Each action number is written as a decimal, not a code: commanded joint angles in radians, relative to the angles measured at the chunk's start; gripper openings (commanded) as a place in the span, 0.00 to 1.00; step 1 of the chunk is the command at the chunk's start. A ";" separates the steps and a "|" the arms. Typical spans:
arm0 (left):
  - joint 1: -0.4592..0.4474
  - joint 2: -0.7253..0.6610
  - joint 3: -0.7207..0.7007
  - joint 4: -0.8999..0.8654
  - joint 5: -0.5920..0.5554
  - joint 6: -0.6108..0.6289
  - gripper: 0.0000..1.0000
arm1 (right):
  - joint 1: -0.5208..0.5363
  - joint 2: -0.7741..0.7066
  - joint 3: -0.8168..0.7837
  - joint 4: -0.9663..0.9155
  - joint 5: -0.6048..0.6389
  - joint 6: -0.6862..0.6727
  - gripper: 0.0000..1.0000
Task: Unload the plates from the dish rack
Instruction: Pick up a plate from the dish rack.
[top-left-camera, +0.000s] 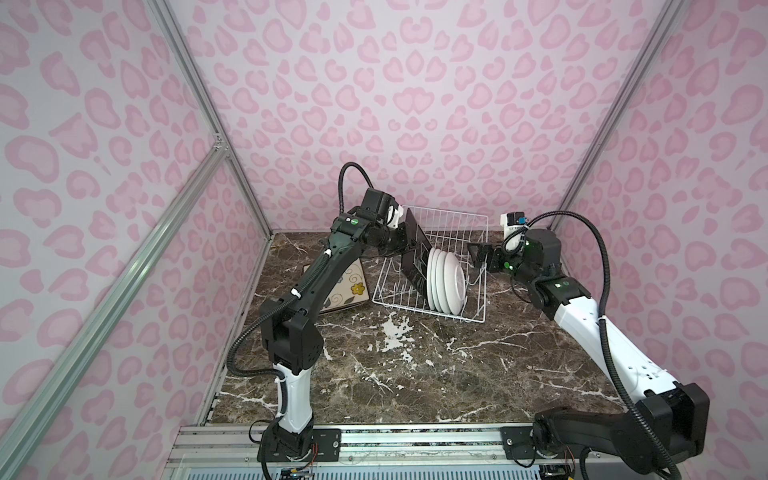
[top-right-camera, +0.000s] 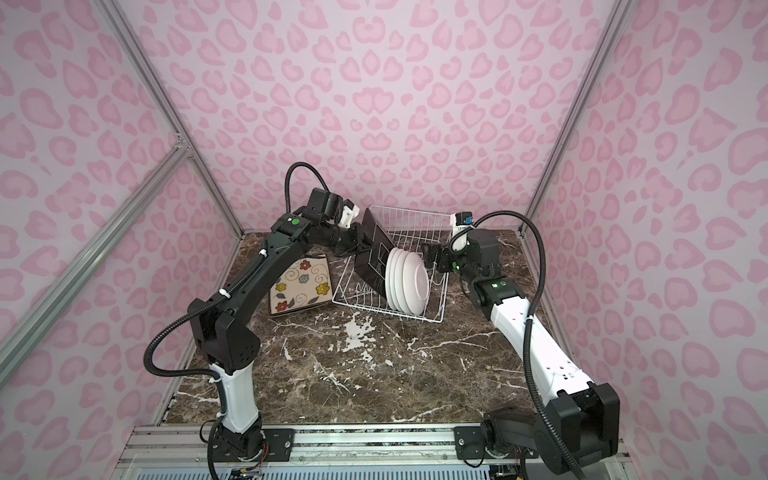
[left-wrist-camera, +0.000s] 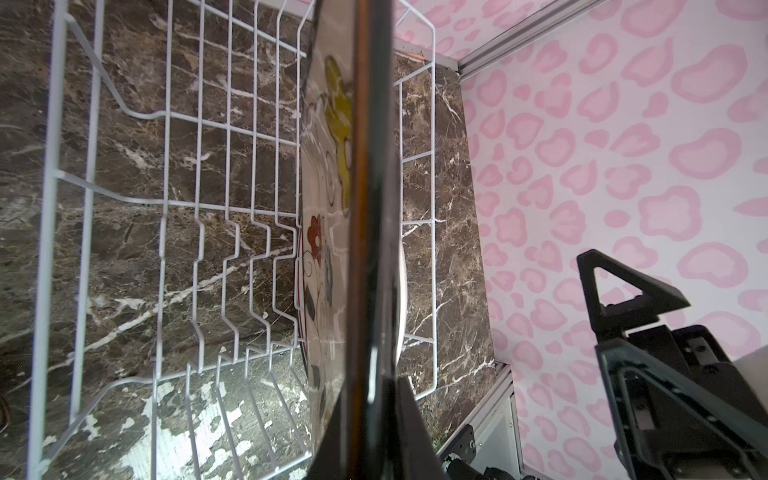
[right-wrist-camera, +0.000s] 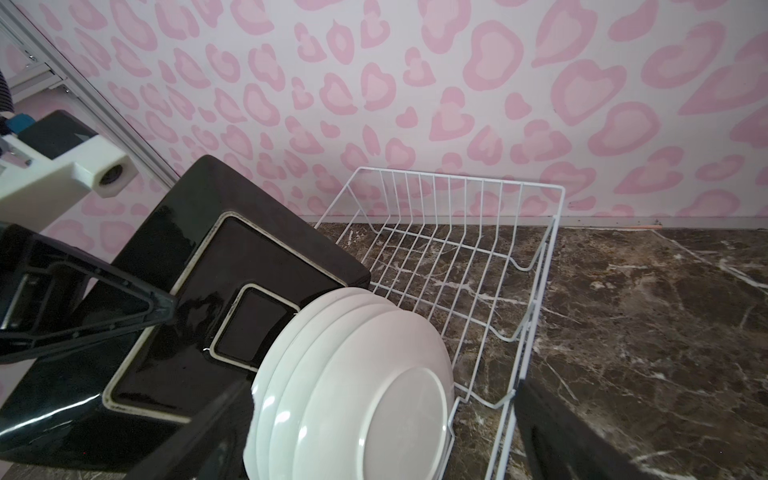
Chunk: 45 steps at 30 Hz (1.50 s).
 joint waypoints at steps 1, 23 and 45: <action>0.007 -0.034 0.024 0.093 0.050 0.014 0.04 | 0.001 0.009 0.012 -0.008 -0.006 0.003 0.99; 0.047 -0.112 0.024 0.064 0.019 0.053 0.04 | 0.003 0.029 0.025 0.012 -0.026 0.022 0.99; 0.091 -0.218 0.020 0.093 -0.040 0.168 0.04 | 0.014 0.058 0.059 -0.001 -0.047 0.029 0.99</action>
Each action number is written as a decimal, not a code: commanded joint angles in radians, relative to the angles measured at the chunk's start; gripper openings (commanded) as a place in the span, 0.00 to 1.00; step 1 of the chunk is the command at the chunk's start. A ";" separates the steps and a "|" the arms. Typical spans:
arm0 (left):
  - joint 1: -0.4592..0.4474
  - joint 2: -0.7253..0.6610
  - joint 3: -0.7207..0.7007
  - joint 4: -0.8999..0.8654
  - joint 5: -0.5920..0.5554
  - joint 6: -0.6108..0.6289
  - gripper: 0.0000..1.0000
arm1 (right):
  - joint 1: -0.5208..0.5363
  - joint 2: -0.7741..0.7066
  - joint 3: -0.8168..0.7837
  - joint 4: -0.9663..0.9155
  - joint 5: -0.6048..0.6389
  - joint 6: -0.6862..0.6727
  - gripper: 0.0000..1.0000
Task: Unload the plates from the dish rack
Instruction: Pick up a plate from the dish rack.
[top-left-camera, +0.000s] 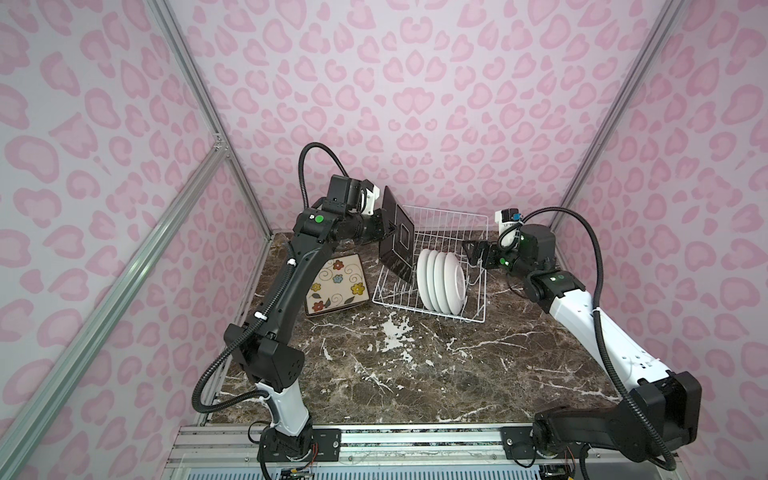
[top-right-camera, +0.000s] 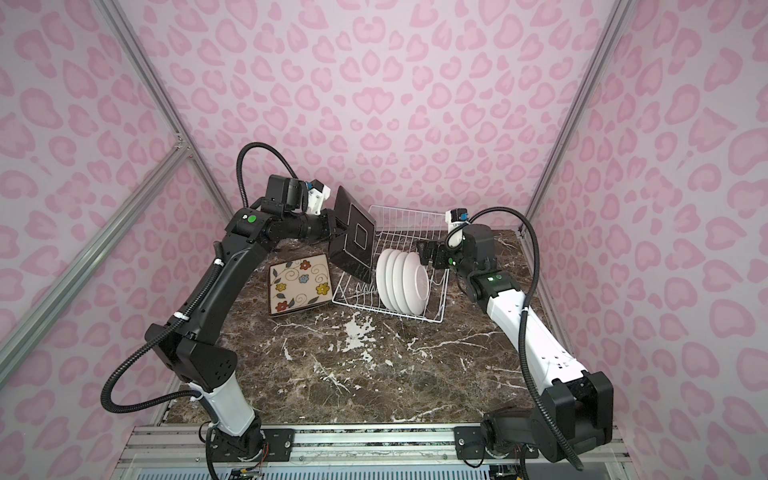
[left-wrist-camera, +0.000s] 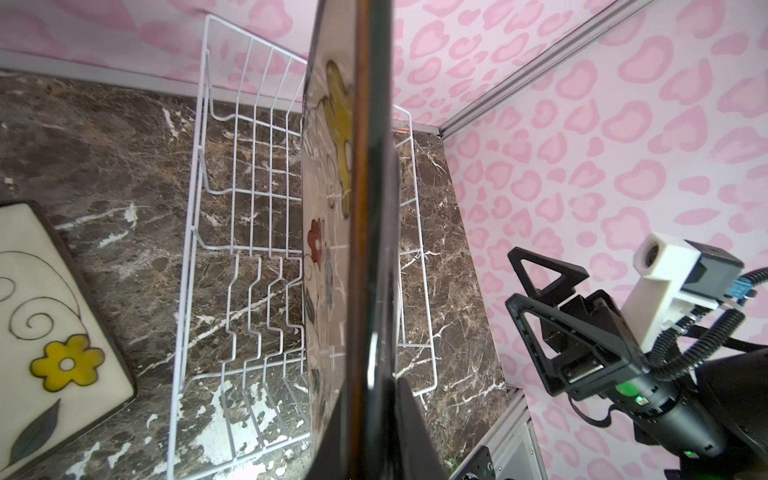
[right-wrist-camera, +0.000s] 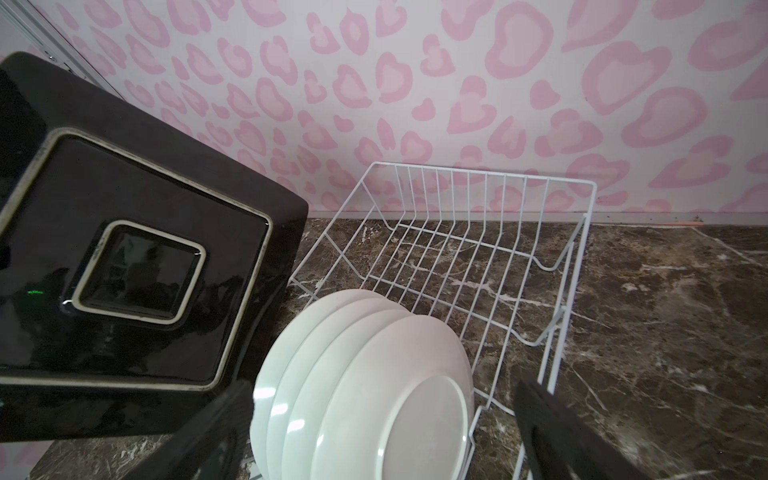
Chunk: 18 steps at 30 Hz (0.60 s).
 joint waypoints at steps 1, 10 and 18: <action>0.006 -0.036 0.017 0.144 0.001 0.072 0.04 | 0.001 0.008 0.011 0.013 -0.014 0.008 0.99; 0.006 -0.108 -0.058 0.241 -0.115 0.360 0.03 | 0.001 0.024 0.023 0.041 -0.071 0.072 0.99; -0.008 -0.200 -0.204 0.395 -0.296 0.564 0.03 | 0.001 0.066 0.127 -0.023 -0.118 0.183 0.99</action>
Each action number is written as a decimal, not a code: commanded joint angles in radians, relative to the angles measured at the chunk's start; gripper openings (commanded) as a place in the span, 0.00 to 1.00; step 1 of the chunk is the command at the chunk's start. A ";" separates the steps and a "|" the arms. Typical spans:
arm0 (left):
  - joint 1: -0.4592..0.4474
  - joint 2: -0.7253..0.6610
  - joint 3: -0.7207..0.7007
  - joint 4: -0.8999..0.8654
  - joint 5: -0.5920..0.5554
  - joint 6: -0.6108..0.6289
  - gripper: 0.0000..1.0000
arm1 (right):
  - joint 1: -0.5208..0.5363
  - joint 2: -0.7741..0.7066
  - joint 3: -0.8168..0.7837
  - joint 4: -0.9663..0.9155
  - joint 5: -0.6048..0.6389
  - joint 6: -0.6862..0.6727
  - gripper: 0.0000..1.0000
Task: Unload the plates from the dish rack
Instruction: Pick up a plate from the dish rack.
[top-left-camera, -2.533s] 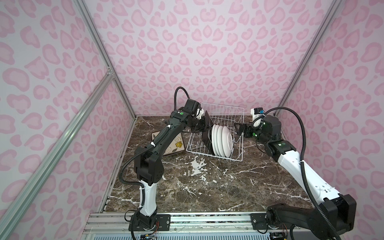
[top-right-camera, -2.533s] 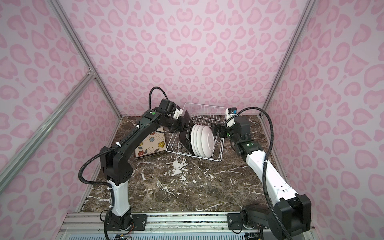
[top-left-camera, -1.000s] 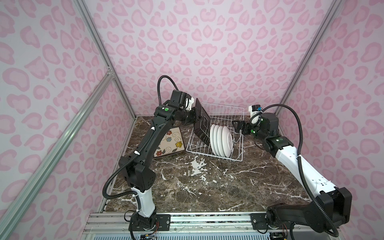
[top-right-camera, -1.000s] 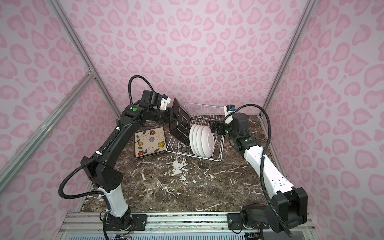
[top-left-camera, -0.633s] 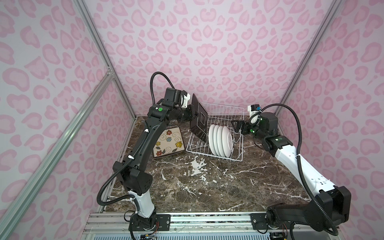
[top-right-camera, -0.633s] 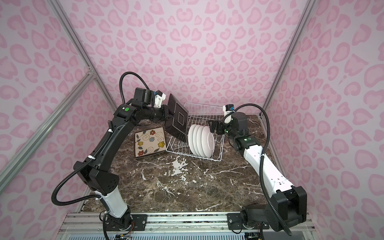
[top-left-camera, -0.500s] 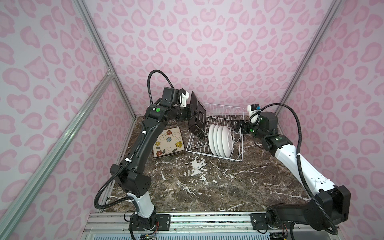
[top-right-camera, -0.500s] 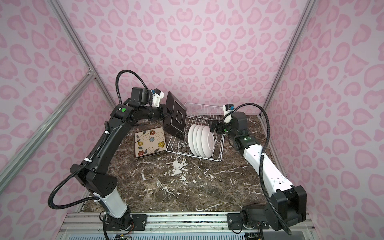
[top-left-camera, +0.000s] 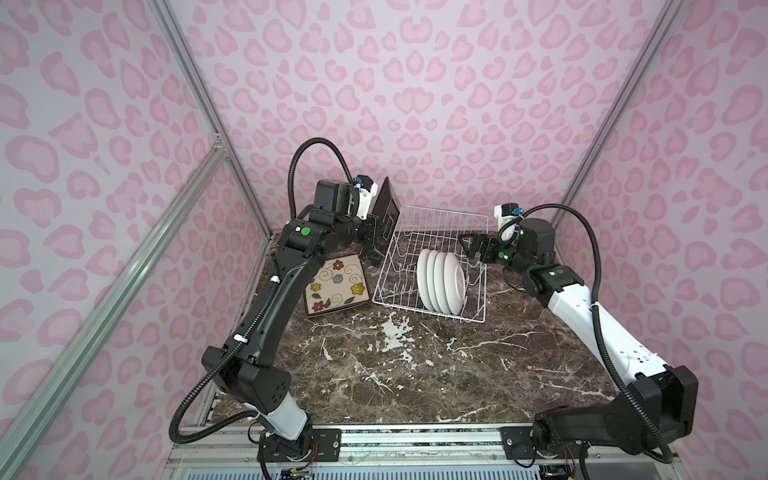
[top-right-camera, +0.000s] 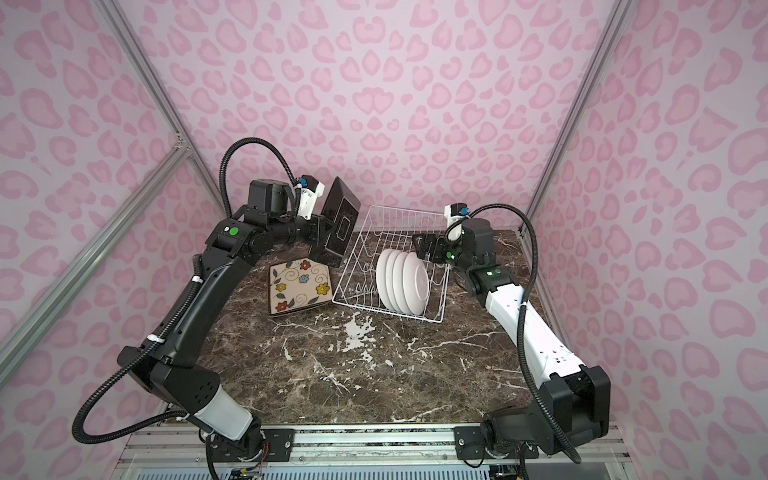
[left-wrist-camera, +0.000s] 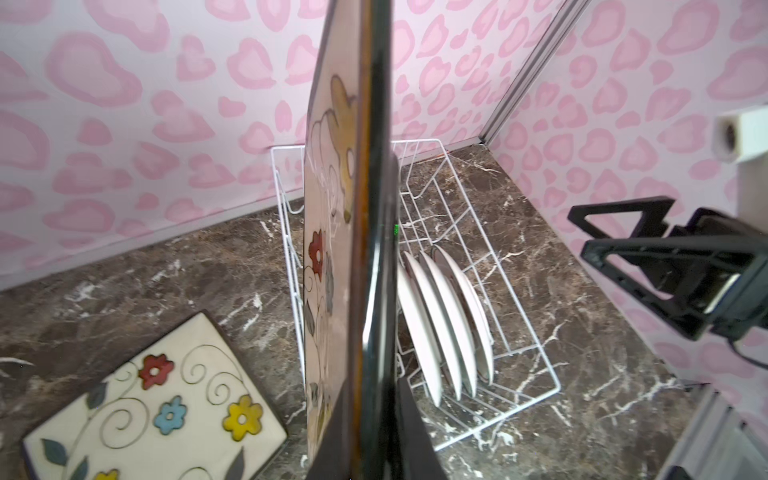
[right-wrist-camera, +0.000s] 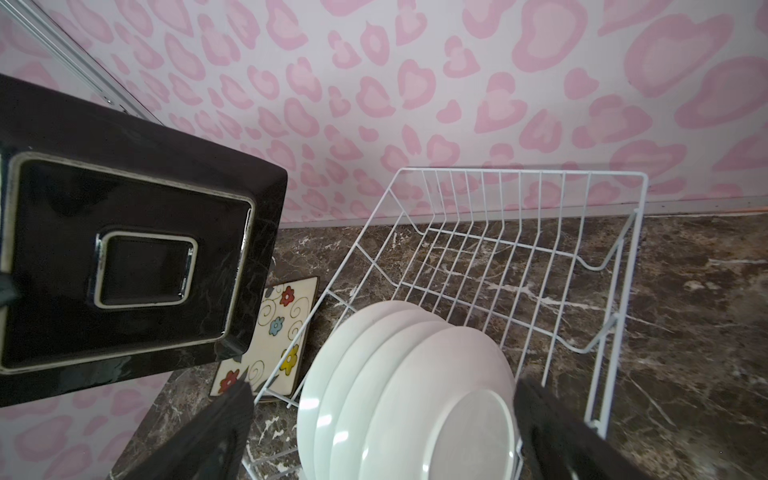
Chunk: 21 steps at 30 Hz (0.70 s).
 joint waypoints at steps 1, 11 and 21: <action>-0.011 -0.052 -0.053 0.296 -0.116 0.150 0.03 | 0.001 0.029 0.058 -0.032 -0.054 0.060 0.99; -0.115 -0.160 -0.332 0.566 -0.378 0.575 0.03 | 0.000 0.084 0.127 0.077 -0.171 0.217 0.95; -0.170 -0.193 -0.534 0.864 -0.440 0.851 0.03 | -0.003 0.153 0.190 0.125 -0.239 0.325 0.93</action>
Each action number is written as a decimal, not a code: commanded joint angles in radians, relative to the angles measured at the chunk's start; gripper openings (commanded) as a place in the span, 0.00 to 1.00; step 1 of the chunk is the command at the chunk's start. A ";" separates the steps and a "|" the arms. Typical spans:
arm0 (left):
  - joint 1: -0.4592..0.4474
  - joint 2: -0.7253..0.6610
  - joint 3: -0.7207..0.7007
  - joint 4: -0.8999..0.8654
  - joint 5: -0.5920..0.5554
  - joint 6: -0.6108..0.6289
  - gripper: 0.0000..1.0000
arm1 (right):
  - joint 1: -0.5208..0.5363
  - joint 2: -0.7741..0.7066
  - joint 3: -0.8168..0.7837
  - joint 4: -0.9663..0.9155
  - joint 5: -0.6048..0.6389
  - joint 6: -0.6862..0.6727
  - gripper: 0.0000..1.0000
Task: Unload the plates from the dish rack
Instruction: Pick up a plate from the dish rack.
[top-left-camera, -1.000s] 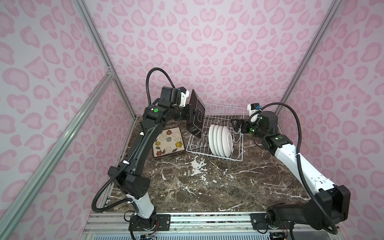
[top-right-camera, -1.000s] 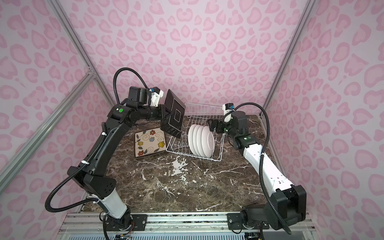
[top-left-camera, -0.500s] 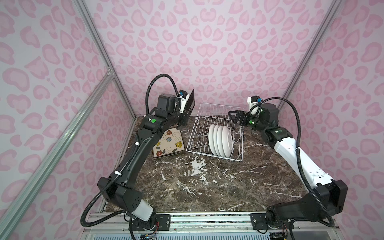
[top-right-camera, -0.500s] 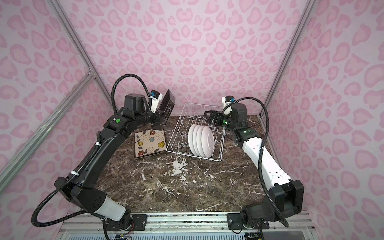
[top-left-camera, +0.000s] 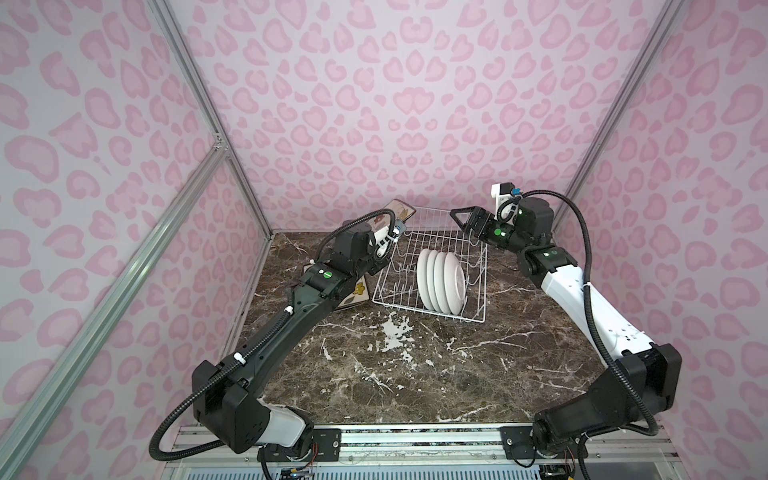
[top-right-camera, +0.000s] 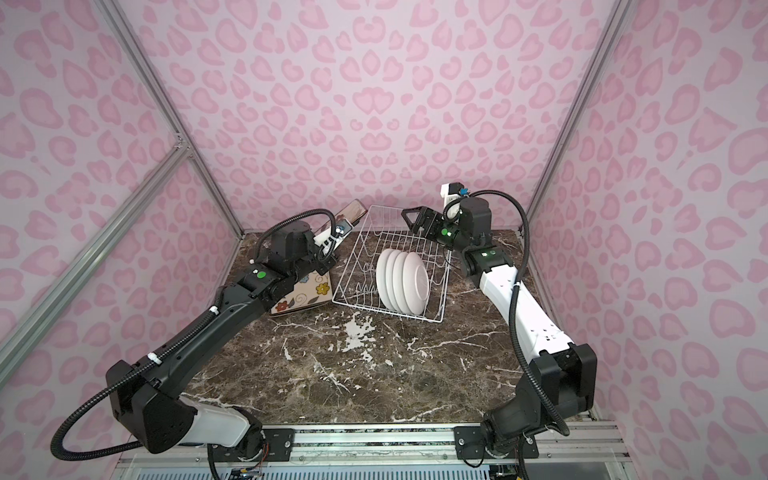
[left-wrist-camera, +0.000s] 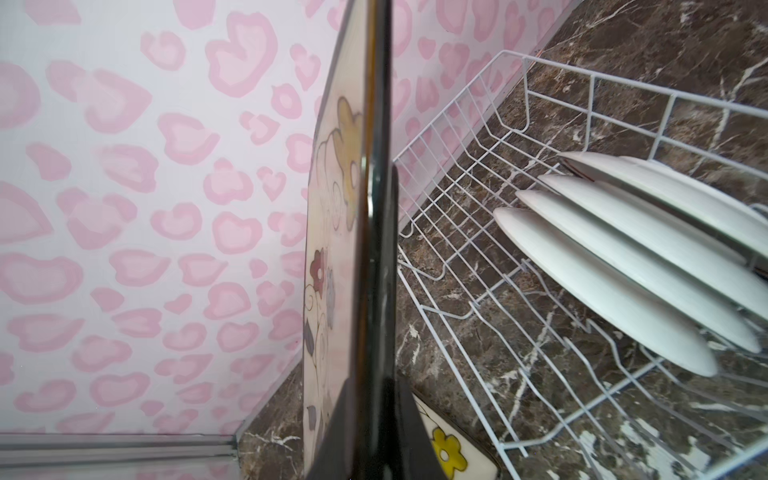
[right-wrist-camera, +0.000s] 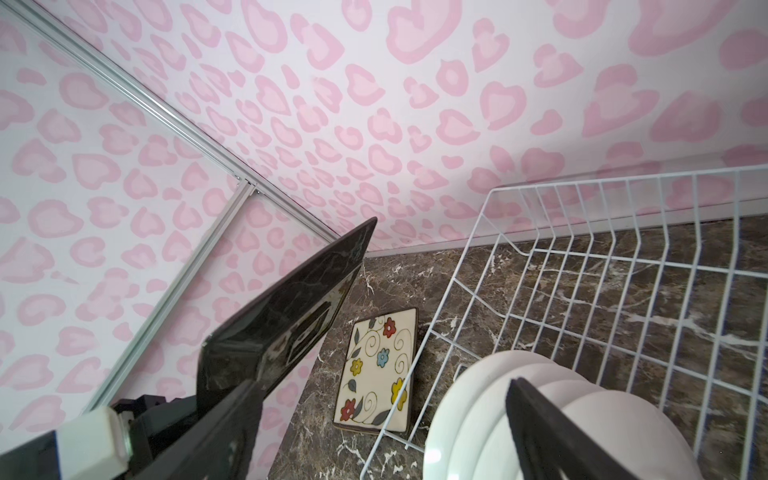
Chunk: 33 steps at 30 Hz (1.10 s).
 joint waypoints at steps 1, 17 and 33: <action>-0.008 -0.009 -0.005 0.347 -0.042 0.151 0.03 | 0.001 0.025 0.029 0.013 -0.047 0.037 0.93; -0.094 -0.015 -0.127 0.452 0.113 0.300 0.03 | 0.009 0.123 0.106 -0.074 -0.088 0.083 0.86; -0.181 0.029 -0.159 0.582 0.097 0.373 0.03 | 0.021 0.185 0.116 -0.159 -0.147 0.132 0.74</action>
